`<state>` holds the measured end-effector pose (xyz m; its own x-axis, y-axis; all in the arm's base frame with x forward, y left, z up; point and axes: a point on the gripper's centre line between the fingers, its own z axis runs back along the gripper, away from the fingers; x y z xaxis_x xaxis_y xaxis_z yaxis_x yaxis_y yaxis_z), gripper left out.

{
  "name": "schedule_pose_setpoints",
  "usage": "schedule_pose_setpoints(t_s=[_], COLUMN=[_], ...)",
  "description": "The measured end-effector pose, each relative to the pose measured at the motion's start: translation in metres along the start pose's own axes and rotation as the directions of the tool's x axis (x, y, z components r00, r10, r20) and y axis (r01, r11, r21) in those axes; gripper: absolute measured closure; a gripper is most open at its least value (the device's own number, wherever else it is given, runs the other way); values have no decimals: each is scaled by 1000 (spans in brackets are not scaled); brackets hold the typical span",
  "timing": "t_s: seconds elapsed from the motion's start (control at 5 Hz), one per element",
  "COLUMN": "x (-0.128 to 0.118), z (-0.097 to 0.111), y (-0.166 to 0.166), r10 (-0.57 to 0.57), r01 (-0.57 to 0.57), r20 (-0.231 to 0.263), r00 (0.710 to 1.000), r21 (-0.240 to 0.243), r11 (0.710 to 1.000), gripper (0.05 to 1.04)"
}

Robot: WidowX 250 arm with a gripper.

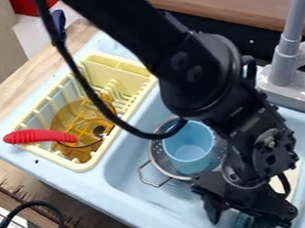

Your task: Move the chopping blade to the top middle side of the sink

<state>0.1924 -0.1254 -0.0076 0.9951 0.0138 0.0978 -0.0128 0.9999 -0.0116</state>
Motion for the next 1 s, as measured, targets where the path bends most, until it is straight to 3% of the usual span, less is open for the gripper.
schedule_pose_setpoints(t_s=[0.2, 0.4, 0.8, 1.0], x=[0, -2, 6, 13], z=[0, 4, 16, 33], y=[-2, 0, -1, -2], r10=[-19, -17, -17, -5], r01=[19, 17, 17, 5], r20=[-2, -27, -19, -12], r00=[1000, 999, 1000, 1000], r21=[-15, -27, -15, -48], r11=[1000, 999, 1000, 999], gripper=[687, 861, 872, 872])
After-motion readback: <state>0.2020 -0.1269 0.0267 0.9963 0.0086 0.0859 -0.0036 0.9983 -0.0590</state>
